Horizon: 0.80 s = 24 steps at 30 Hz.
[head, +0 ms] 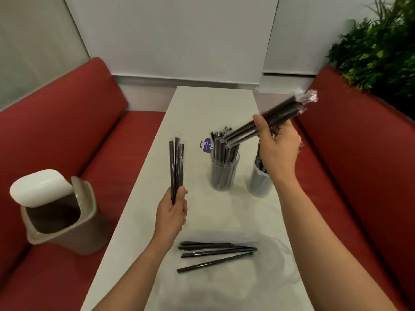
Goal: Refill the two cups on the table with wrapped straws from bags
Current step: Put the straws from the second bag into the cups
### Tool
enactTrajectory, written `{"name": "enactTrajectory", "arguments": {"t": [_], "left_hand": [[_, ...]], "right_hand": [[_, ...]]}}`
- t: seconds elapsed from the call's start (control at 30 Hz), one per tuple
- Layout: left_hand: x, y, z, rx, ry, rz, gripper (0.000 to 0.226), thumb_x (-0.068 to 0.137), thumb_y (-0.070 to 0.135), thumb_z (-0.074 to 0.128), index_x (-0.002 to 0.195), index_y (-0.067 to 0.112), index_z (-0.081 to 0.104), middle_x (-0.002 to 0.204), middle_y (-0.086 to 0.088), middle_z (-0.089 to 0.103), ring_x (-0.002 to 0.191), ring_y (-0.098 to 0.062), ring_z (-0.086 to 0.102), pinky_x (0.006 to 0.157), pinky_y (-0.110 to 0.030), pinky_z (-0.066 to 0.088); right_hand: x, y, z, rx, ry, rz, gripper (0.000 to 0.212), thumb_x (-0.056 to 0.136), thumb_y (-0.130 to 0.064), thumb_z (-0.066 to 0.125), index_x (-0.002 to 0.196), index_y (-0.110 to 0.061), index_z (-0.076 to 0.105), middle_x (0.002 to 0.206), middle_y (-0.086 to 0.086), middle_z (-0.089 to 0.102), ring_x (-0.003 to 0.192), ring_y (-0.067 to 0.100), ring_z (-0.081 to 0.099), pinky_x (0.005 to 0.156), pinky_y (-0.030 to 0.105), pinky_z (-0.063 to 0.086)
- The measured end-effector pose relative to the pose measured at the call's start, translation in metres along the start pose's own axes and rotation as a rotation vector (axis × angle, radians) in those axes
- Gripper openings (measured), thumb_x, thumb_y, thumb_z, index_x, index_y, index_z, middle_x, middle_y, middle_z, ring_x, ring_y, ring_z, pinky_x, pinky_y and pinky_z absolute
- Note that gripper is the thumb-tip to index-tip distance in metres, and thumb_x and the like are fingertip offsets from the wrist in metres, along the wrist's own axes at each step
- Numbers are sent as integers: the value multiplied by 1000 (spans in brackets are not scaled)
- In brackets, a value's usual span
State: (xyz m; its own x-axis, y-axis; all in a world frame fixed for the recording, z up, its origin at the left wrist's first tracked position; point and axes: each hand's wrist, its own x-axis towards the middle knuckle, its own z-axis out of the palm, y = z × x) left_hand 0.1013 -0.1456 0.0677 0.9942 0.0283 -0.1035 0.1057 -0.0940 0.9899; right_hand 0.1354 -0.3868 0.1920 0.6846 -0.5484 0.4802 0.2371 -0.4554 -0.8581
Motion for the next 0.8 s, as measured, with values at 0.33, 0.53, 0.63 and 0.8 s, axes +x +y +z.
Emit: {"name": "enactTrajectory", "arguments": {"t": [0.33, 0.53, 0.63, 0.8], "left_hand": [[4, -3, 9, -64, -194, -21, 47, 103, 57, 36, 109, 13, 54, 71, -2, 54, 54, -14, 41, 48, -29, 33], [8, -8, 19, 11, -229, 17, 29, 108, 46, 39, 109, 23, 55, 81, -1, 63, 57, -19, 50, 57, -41, 42], [8, -11, 21, -7, -237, 13, 23, 107, 47, 42, 115, 30, 55, 80, 0, 62, 56, -18, 49, 55, -39, 41], [6, -9, 21, -42, -248, 7, 21, 108, 44, 41, 124, 37, 51, 81, 1, 61, 54, -18, 49, 48, -33, 43]], "right_hand": [[2, 67, 54, -306, -259, 73, 28, 102, -41, 64, 108, -13, 67, 96, -2, 60, 92, 19, 58, 83, 38, 49], [2, 74, 73, -411, -316, 187, 35, 96, -37, 73, 122, -16, 63, 94, -1, 72, 90, 23, 69, 80, 41, 58], [-7, 84, 79, -463, -371, 220, 36, 93, -34, 77, 118, -16, 58, 101, 7, 75, 92, 31, 71, 81, 46, 60], [-13, 90, 75, -460, -387, 249, 36, 89, -30, 83, 117, -13, 69, 105, 4, 76, 96, 23, 70, 83, 33, 56]]}}
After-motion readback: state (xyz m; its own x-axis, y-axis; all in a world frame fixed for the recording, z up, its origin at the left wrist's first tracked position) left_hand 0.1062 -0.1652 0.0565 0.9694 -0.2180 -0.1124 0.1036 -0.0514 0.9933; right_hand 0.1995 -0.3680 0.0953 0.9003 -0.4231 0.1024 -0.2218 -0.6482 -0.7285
